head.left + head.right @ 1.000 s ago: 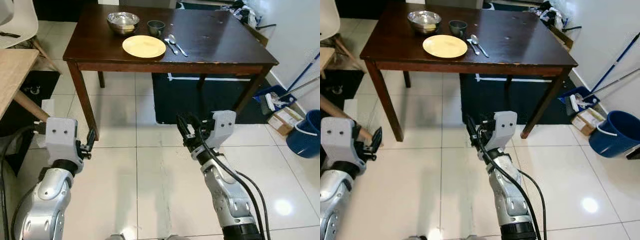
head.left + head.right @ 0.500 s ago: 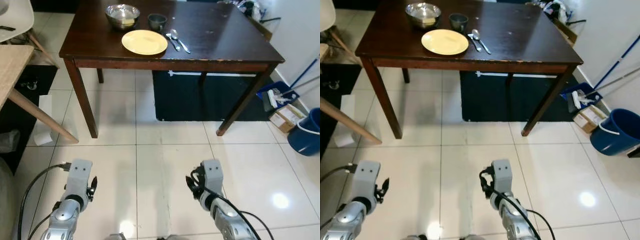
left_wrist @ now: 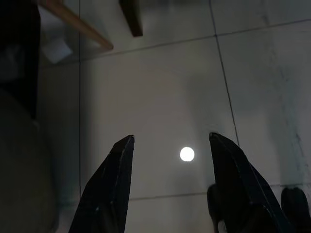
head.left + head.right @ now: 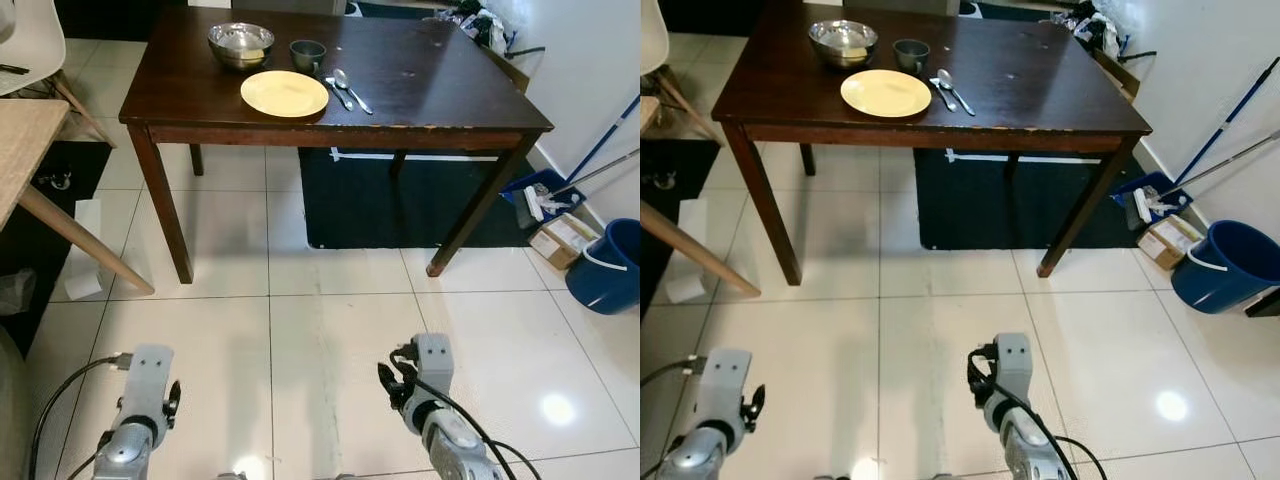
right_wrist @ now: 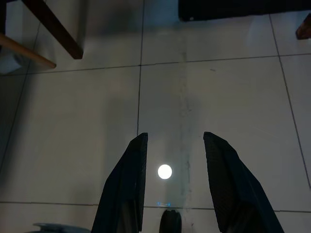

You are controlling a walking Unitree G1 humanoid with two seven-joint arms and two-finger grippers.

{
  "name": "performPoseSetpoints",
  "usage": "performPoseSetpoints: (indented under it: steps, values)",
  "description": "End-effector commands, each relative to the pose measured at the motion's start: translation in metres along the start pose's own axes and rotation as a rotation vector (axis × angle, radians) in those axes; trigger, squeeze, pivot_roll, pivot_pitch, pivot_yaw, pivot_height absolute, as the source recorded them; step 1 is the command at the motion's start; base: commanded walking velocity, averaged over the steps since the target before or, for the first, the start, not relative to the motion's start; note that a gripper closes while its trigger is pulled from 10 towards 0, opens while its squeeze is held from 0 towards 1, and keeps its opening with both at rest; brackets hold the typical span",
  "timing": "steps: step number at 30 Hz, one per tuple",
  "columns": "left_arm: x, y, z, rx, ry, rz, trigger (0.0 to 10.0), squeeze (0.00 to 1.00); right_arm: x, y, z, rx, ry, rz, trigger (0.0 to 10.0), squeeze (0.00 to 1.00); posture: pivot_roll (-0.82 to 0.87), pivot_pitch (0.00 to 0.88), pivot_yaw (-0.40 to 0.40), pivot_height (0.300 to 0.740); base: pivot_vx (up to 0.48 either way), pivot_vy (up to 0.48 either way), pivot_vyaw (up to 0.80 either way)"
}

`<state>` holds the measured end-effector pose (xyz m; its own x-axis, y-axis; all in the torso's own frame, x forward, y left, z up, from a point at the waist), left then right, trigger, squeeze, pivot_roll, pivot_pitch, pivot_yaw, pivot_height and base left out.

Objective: Setting the table

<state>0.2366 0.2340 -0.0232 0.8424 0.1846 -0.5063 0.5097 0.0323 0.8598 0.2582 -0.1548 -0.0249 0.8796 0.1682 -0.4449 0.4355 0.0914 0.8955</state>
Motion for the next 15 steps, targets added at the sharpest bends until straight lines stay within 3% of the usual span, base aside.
performPoseSetpoints:
  steps: [1, 4, 6, 8, 12, 15]
  values:
    - [-0.002, -0.011, 0.0, 0.013, -0.01, -0.035, 10.0, 0.0, -0.002, -0.007, 0.004, 0.011, -0.013, -0.017, 10.0, 0.0, -0.05, 0.009, -0.02, 0.74, 0.0, 0.0, 0.0]
    - [-0.002, 0.019, 0.003, -0.028, -0.045, 0.09, 10.0, 0.0, 0.0, 0.009, 0.007, -0.008, -0.046, 0.06, 10.0, 0.0, -0.05, 0.014, -0.014, 0.74, 0.0, 0.0, 0.0]
    - [-0.008, 0.046, 0.003, -0.062, -0.081, 0.19, 10.0, 0.0, -0.002, 0.028, 0.009, -0.006, -0.05, 0.154, 10.0, 0.0, -0.05, 0.015, -0.012, 0.74, 0.0, 0.0, 0.0]
    - [-0.017, 0.067, 0.003, -0.043, -0.121, 0.27, 10.0, 0.0, -0.007, 0.044, 0.011, 0.013, -0.061, 0.229, 10.0, 0.0, -0.04, 0.018, -0.014, 0.74, 0.0, 0.0, 0.0]
    - [-0.026, 0.077, 0.005, 0.012, -0.172, 0.309, 10.0, 0.0, -0.011, 0.047, 0.014, 0.007, -0.066, 0.253, 10.0, 0.0, -0.04, 0.017, -0.006, 0.74, 0.0, 0.0, 0.0]
    - [-0.028, 0.068, 0.008, 0.033, -0.218, 0.292, 10.0, 0.0, -0.011, 0.042, 0.015, 0.025, -0.07, 0.242, 10.0, 0.0, -0.05, 0.018, -0.003, 0.74, 0.0, 0.0, 0.0]
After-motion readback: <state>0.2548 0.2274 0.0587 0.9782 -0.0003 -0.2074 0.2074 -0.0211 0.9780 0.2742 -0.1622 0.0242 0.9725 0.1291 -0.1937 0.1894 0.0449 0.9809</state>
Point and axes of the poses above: a point about 5 cm out from each wrist's last joint towards the gripper, its own x axis pointing out of the wrist towards the gripper, its own y axis along the axis of the wrist's last joint, z = x × y, the point moved 1 cm from there along x, pointing out of the wrist towards the gripper, and after that the axes turned 12 degrees about -x, right-handed, at the moved point
